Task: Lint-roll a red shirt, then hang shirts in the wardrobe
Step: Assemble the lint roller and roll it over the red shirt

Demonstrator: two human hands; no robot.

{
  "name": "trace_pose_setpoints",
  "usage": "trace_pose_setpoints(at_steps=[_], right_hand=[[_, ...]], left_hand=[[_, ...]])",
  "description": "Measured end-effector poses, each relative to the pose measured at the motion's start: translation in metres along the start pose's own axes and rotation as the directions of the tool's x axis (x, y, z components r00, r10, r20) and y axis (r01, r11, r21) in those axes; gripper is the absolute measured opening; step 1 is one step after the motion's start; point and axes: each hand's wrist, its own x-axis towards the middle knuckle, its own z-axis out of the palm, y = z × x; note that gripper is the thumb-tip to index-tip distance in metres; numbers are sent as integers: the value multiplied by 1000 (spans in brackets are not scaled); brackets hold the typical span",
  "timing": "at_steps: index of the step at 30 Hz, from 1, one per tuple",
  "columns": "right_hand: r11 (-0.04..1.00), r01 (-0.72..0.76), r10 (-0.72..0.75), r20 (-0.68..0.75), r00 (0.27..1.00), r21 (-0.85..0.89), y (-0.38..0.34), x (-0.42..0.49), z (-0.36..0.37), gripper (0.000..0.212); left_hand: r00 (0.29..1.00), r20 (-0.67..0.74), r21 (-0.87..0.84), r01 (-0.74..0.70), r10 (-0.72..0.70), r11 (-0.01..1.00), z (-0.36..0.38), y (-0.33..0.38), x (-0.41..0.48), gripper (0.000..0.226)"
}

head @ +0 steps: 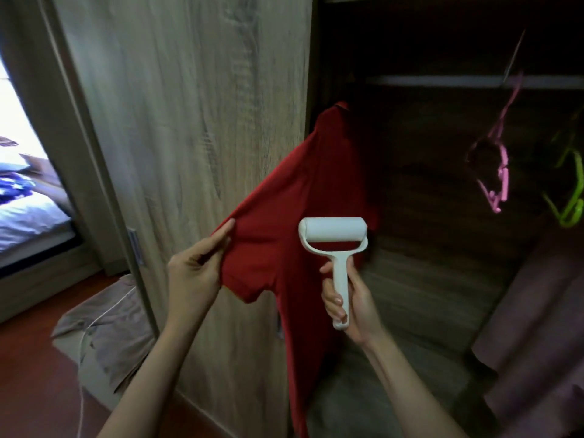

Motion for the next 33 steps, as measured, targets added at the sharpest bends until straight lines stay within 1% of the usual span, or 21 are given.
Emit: trace_pose_setpoints(at_steps=[4, 7, 11, 13, 15, 18, 22, 24, 25, 27, 29, 33], right_hand=[[996, 2, 6, 102, 995, -85, -21, 30, 32, 58], [985, 19, 5, 138, 990, -169, -22, 41, 49, 61], [965, -7, 28, 78, 997, -260, 28, 18, 33, 69], [958, 4, 15, 63, 998, -286, 27, 17, 36, 67], [958, 45, -23, 83, 996, -282, 5, 31, 53, 59], [964, 83, -47, 147, 988, -252, -13, 46, 69, 58], [981, -28, 58, 154, 986, -194, 14, 23, 47, 63], [984, -57, 88, 179, 980, -171, 15, 22, 44, 63], [985, -60, 92, 201, 975, -159, 8, 26, 48, 60], [986, -55, 92, 242, 966, -155, -10, 35, 59, 57], [985, -45, 87, 256, 963, -164, -14, 38, 60, 57], [974, -118, 155, 190, 969, -196, 21, 14, 38, 56]], left_hand=[[997, -5, -138, 73, -74, 988, -14, 20, 8, 32], [994, 6, -210, 107, -108, 972, -23, 31, 18, 33], [987, 53, -202, 161, -153, 966, -38, 32, 29, 26], [980, 77, -199, 193, -181, 961, -42, 31, 29, 27], [974, 112, -213, 218, -198, 952, -43, 33, 30, 27], [957, 180, -182, 261, -229, 948, -50, 33, 33, 31], [911, 311, -86, 311, -271, 946, -62, 30, 33, 53], [888, 364, -63, 326, -282, 943, -65, 31, 31, 61], [876, 390, -54, 329, -283, 943, -66, 32, 31, 60], [870, 408, -47, 323, -278, 945, -67, 32, 32, 47], [871, 399, -64, 337, -285, 939, -65, 36, 31, 46], [837, 448, -107, 398, -313, 911, -65, 40, 23, 47]])
